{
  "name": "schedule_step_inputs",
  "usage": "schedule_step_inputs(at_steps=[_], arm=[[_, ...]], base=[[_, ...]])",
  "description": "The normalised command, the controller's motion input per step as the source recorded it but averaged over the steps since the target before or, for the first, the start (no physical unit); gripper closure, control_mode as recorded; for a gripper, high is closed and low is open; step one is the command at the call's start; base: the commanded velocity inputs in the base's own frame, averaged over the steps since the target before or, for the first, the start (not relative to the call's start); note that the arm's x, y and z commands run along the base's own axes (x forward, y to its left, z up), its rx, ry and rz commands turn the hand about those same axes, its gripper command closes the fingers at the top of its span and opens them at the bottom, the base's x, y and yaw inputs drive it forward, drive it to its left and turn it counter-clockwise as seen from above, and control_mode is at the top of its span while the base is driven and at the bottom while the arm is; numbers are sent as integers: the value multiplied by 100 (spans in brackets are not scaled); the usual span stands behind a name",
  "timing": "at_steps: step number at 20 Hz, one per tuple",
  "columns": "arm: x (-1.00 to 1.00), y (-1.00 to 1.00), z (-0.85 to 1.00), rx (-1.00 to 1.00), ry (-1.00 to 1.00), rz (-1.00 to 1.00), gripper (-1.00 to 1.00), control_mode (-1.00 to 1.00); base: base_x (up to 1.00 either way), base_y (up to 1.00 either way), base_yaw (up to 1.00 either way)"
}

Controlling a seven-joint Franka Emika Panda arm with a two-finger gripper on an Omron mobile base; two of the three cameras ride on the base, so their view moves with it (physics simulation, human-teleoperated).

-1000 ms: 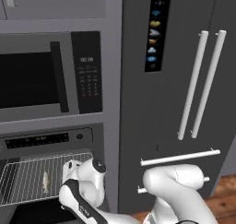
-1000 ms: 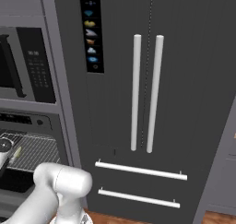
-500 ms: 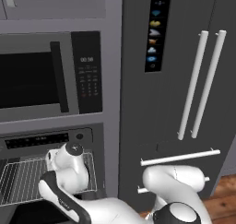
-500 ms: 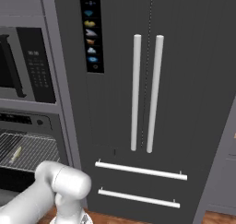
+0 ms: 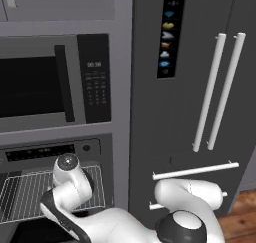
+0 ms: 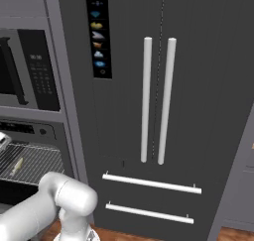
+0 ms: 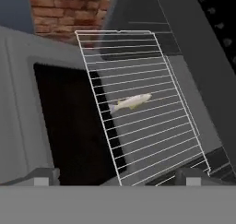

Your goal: Take the fish from the oven and place it on the plate on the counter.

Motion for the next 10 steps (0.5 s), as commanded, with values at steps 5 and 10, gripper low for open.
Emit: schedule_step_inputs(at_steps=[5, 10], arm=[[-25, 3, -50, 11, 0, -97, -100, -100], [-34, 20, -19, 37, 1, -78, -100, -100]], base=[[0, 0, 0], [0, 0, 0]])
